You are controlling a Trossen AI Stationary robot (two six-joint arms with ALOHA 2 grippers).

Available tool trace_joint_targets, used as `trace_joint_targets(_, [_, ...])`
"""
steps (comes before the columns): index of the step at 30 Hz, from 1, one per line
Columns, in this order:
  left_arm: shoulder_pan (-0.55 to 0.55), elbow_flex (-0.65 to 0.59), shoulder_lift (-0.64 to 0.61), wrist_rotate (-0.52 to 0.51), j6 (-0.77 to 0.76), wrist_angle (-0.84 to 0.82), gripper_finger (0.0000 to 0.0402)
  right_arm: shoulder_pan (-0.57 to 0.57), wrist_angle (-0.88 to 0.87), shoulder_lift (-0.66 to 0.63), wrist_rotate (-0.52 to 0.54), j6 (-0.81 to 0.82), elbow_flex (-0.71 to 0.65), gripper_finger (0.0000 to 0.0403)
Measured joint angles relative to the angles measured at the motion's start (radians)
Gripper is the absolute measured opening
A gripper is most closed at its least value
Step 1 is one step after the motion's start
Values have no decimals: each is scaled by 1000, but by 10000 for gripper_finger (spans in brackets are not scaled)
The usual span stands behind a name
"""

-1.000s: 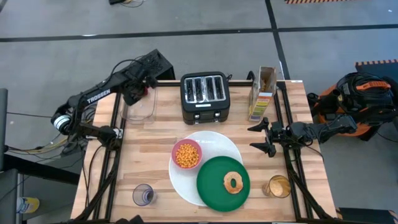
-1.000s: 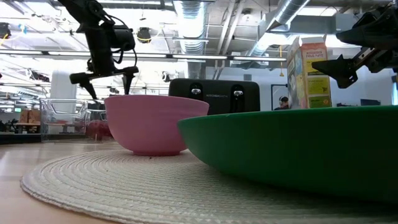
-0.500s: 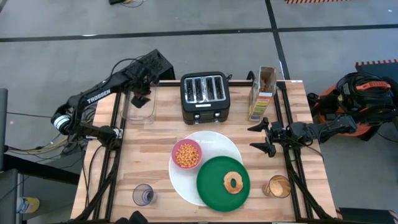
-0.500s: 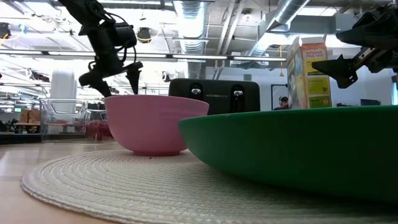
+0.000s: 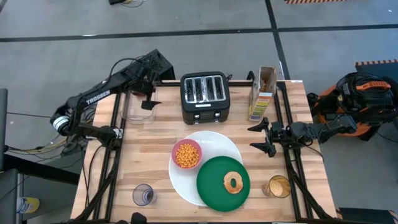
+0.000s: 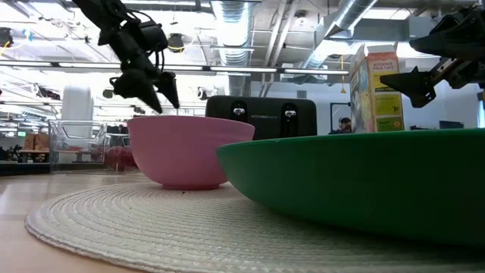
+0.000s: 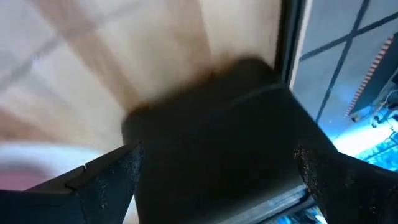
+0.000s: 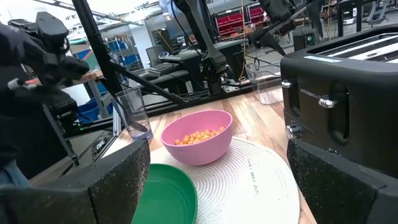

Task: Arrange a breakfast setting
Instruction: Put the red apple on the green plate

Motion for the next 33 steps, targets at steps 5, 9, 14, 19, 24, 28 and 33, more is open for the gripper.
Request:
trace_joint_targets(5, [-45,43,-49,16,-162,53,400,0,0,0,0,0,0,398])
trace_joint_targets(9, [-83,152,-66,-130,-216,47,400,0,0,0,0,0,0,398])
trace_joint_targets(14, [-86,326,-21,-365,-214,44,400,0,0,0,0,0,0,398])
trace_joint_targets(19, [-51,465,68,-568,-193,42,400,0,0,0,0,0,0,398])
trace_joint_targets(24, [16,586,200,-582,-141,36,400,0,0,0,0,0,0,398])
trace_joint_targets(28, [50,686,321,-557,-137,-70,400,0,0,0,0,0,0,398])
trace_joint_targets(33, [79,776,422,-561,-135,-269,400,0,0,0,0,0,0,398])
